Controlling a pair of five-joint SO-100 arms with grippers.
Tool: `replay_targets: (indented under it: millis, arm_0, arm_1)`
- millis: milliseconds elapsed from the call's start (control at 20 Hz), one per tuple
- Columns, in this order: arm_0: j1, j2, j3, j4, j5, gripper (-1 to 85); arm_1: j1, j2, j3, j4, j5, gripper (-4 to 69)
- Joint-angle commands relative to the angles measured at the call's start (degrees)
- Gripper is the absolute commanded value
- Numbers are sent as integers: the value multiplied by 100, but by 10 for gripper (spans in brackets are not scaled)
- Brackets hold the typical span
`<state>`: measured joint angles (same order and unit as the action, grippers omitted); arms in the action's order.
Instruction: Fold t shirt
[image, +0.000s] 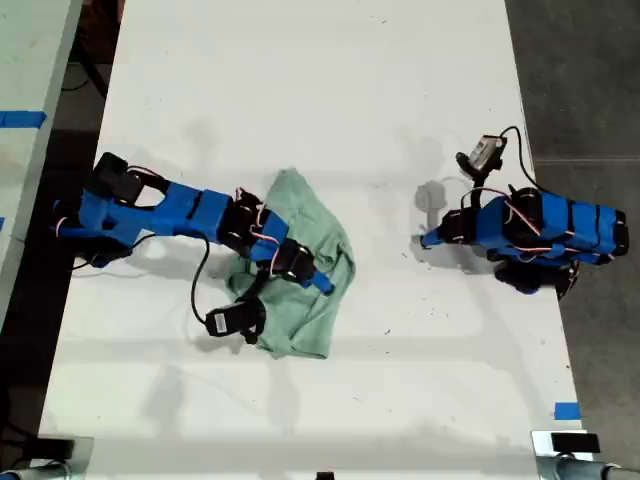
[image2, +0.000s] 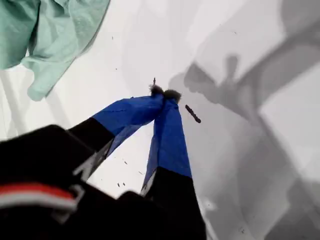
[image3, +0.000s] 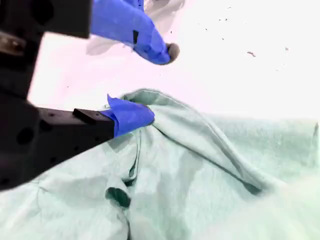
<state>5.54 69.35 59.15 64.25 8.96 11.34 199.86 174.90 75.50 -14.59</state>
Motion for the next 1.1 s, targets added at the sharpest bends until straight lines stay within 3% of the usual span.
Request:
replay_targets:
  millis: [0,100,150,350,450,650,700,850,950,1050]
  arm_0:
    - [-237,167,-185,-114,62,195]
    - [-281,562,-132,202,88,125]
    - [-290,923,-88,413,123,11]
    - [-554,3085,888,1477,-220,-3]
    - [-1143,4685,2769,1072,-343,-3]
    - [-2988,8604,7726,-1037,325,-3]
    - [-3437,9396,8745,-1292,492,-3]
    - [-4403,11672,11180,-1547,984,-3]
    - [-4641,13693,12735,-1230,1222,-3]
    - [-4579,13693,12691,-1169,1257,-3]
  arm_1:
    - [-18,70,343,18,-132,-12]
    - [-18,70,343,18,-141,-12]
    - [-18,70,343,18,-141,-12]
    - [-18,70,343,18,-141,-12]
    - [-18,70,343,18,-141,-12]
    - [-9,70,343,18,-141,-12]
    - [-9,70,343,18,-141,-12]
    - [18,70,343,18,-141,-12]
    - [26,70,343,18,-132,-12]
    - [26,62,343,18,-132,-12]
